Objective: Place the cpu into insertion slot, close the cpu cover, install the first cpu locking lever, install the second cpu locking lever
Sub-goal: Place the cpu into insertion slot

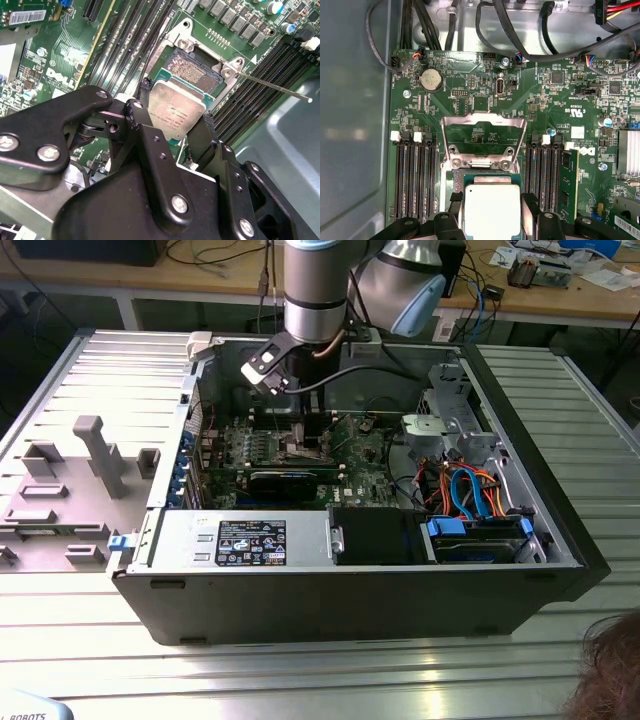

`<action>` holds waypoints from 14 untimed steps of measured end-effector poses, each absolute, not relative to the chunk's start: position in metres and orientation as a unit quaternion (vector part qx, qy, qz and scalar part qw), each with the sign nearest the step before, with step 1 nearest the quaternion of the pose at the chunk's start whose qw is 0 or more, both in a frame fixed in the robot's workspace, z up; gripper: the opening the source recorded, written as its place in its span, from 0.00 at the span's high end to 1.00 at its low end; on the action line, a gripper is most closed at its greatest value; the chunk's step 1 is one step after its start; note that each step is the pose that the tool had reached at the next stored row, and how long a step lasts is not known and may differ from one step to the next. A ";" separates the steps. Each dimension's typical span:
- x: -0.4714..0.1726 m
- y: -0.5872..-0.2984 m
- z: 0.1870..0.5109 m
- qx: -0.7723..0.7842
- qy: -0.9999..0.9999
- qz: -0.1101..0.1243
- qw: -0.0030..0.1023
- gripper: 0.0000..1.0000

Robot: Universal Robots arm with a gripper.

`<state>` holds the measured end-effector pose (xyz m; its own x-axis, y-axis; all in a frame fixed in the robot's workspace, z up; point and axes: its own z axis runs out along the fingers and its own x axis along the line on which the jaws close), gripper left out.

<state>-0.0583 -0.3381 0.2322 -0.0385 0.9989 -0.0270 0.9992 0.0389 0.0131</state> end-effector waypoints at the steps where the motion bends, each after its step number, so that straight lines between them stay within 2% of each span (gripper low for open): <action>1: -0.058 -0.338 0.232 0.693 0.721 -0.005 0.014 0.45; 14: -0.048 -0.338 0.231 0.693 0.721 -0.005 0.014 0.45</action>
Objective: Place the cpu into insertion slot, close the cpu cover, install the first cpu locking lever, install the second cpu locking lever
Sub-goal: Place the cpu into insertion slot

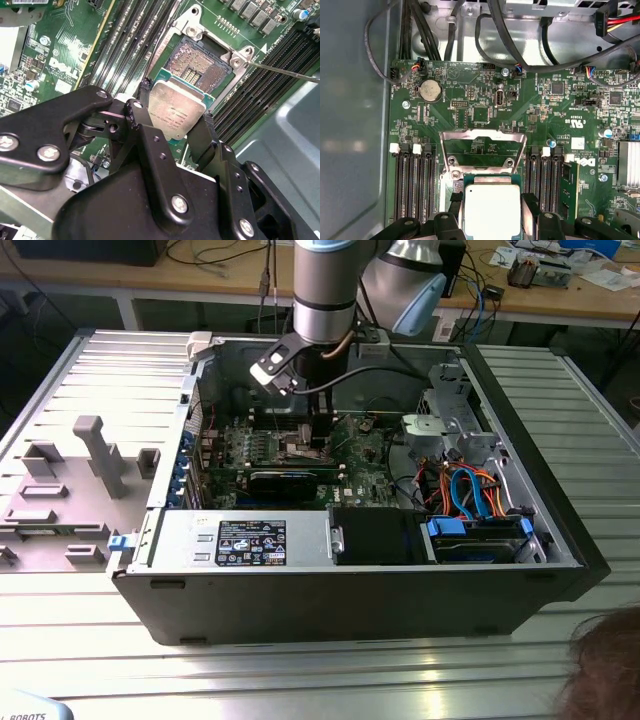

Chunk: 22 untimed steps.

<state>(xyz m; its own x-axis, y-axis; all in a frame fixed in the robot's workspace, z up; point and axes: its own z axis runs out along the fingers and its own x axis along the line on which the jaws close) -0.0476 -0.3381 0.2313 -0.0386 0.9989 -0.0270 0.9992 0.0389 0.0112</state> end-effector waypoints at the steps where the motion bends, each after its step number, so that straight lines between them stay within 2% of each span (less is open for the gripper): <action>1: -0.047 -0.338 0.231 0.693 0.721 -0.005 0.014 0.45; 22: -0.039 -0.338 0.230 0.693 0.721 -0.006 0.013 0.45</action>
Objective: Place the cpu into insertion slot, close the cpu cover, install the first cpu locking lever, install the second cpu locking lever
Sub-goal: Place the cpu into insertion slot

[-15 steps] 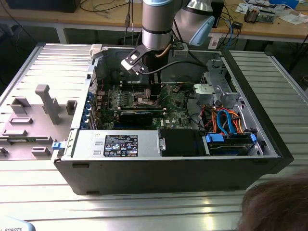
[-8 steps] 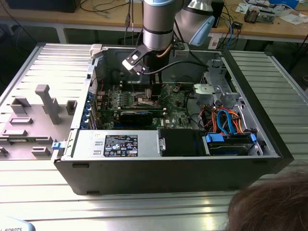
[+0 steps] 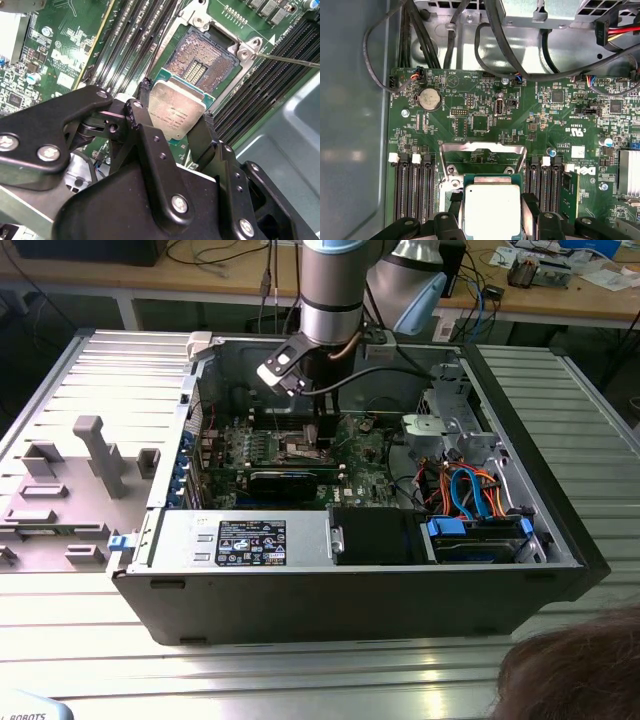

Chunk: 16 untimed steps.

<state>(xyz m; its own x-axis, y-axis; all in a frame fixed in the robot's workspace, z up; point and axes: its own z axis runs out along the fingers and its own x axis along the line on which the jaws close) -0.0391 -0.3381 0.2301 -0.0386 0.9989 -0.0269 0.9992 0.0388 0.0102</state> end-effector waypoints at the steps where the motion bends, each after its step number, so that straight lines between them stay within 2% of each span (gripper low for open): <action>1: -0.039 -0.338 0.230 0.693 0.721 -0.006 0.013 0.45; 16: -0.031 -0.338 0.229 0.693 0.721 -0.006 0.013 0.45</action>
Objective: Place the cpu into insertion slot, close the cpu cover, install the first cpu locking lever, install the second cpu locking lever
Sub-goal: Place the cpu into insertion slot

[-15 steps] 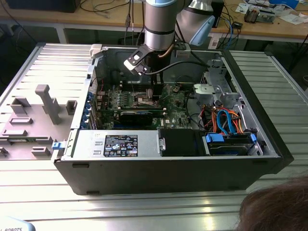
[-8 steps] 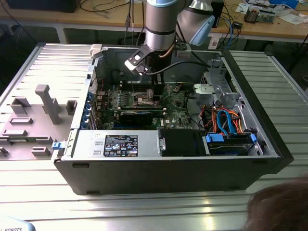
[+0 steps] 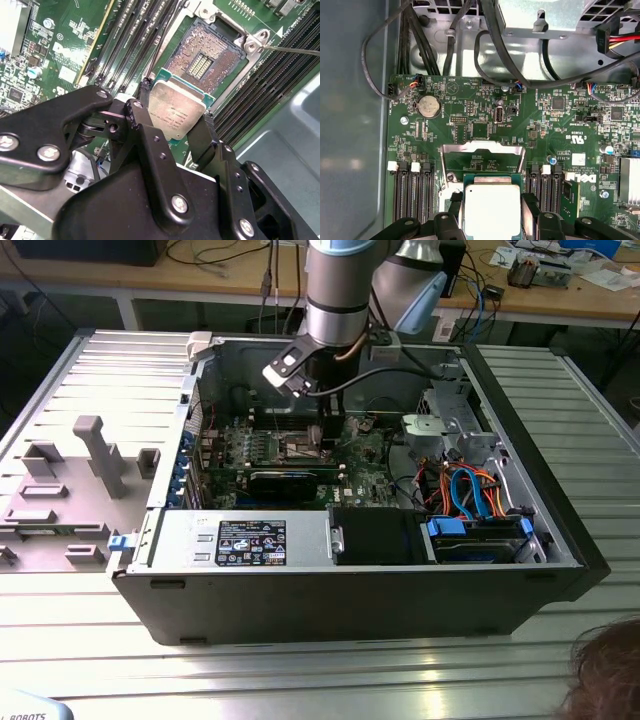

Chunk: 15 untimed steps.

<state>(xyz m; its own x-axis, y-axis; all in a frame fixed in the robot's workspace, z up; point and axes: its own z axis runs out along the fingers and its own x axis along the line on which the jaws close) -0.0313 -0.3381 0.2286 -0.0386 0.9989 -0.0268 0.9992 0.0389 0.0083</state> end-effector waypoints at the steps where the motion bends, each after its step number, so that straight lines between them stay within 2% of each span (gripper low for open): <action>1: -0.031 -0.338 0.228 0.693 0.721 -0.006 0.013 0.45; 15: -0.025 -0.338 0.227 0.693 0.721 -0.007 0.012 0.45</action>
<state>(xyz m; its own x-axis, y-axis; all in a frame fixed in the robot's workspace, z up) -0.0245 -0.3381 0.2271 -0.0386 0.9989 -0.0269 0.9992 0.0388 0.0072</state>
